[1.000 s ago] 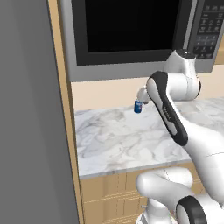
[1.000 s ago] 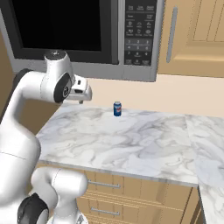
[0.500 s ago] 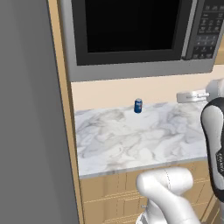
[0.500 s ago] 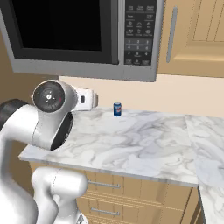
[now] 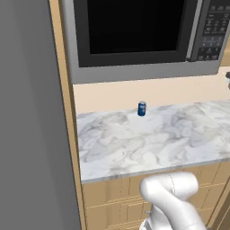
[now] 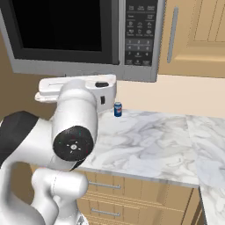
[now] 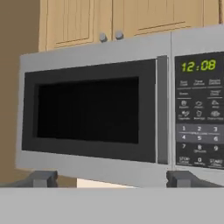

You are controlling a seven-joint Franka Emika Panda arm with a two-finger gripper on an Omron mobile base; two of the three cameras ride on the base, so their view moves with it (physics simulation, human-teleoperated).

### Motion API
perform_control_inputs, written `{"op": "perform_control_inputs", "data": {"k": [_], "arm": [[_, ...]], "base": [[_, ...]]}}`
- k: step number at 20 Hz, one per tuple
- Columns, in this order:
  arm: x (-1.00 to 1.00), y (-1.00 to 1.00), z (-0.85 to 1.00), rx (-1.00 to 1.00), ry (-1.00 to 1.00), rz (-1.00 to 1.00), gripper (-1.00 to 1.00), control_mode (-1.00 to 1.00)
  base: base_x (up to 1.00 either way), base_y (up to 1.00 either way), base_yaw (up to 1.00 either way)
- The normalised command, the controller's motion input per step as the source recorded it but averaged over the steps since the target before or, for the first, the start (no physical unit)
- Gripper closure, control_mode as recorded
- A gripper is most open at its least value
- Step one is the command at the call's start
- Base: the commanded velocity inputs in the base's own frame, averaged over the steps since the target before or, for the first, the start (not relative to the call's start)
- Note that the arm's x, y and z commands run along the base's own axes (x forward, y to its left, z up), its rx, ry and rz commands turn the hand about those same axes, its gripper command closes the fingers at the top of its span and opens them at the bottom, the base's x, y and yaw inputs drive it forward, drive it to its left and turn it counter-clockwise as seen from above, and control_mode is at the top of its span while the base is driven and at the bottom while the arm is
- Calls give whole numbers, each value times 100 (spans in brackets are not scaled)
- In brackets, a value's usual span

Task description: Open the microwave door.

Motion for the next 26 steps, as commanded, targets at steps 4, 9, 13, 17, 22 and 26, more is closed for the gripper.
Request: {"op": "perform_control_inputs", "data": {"k": [4, 9, 13, 17, 22, 26], "arm": [[44, -20, 58, 4, -61, -12, -100, -100], [71, -6, 52, 6, -15, -19, -100, -100], [73, -1, 25, 4, 8, -1, -100, -100], [68, -8, 5, 3, 20, 0, -100, -100], [52, -29, 0, 6, 18, 1, -100, -100], [49, -37, 0, 4, 6, 0, -100, -100]], "base": [[0, 0, 0], [0, 0, 0], [0, 0, 0], [0, 0, 0], [0, 0, 0], [0, 0, 0]]}}
